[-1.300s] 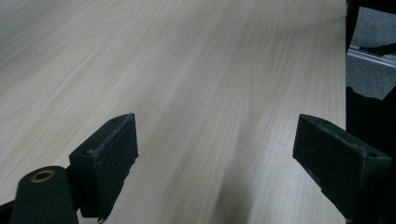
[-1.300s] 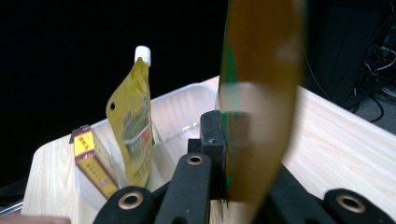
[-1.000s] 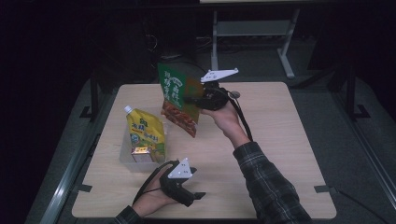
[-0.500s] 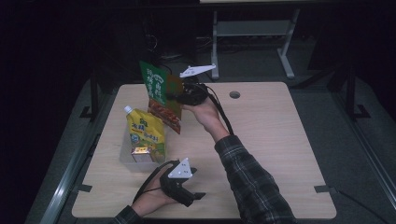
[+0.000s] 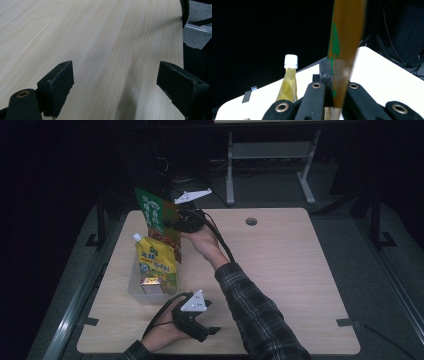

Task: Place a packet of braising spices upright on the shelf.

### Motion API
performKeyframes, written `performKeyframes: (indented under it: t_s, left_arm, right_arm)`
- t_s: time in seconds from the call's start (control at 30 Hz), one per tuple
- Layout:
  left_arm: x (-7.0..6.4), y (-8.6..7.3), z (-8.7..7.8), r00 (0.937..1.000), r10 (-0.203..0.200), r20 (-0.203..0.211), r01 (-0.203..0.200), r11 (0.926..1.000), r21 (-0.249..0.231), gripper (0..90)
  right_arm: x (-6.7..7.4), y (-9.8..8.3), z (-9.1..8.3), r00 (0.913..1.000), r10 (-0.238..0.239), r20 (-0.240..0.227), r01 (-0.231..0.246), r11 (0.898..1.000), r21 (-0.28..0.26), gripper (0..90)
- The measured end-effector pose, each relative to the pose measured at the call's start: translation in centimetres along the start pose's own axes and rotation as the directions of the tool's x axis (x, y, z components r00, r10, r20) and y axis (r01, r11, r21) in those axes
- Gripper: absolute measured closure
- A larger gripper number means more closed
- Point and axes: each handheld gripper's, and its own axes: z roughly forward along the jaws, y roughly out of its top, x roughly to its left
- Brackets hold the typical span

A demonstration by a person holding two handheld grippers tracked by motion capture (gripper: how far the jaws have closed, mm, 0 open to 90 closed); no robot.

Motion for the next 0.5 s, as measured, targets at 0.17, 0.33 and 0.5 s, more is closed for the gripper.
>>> performKeyframes:
  t_s: [0.17, 0.33, 0.5]
  left_arm:
    - [-0.1, 0.0, 0.1, 1.0000, -0.007, 0.001, 0.007, 1.0000, -0.003, 13.3]
    - [-0.1, 0.0, 0.0, 1.0000, -0.004, -0.002, 0.004, 1.0000, -0.004, 13.3]
    - [-0.1, 0.1, -0.1, 1.0000, -0.008, 0.000, 0.008, 0.9999, -0.007, 13.3]
  right_arm:
    - [0.1, -0.2, 1.2, 1.0000, -0.006, 0.002, 0.006, 1.000, 0.010, 89.9]
    - [-0.1, -0.6, 2.1, 1.0000, 0.002, 0.007, -0.002, 1.000, 0.020, 89.9]
    - [-0.3, -1.1, 2.7, 0.9999, 0.001, 0.015, -0.001, 0.999, 0.035, 89.9]
